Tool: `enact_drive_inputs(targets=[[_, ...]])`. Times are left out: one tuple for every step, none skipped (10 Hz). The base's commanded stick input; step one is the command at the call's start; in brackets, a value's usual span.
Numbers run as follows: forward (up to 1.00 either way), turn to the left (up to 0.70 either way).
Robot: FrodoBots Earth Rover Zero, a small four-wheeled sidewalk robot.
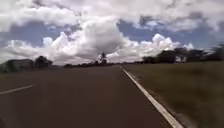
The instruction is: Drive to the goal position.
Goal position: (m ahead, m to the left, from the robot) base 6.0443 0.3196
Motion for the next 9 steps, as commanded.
enact_drive_inputs(targets=[[1.0,0.0],[1.0,0.0],[1.0,0.0],[1.0,0.0],[1.0,0.0],[1.0,0.0],[1.0,0.0],[1.0,0.0],[1.0,0.0]])
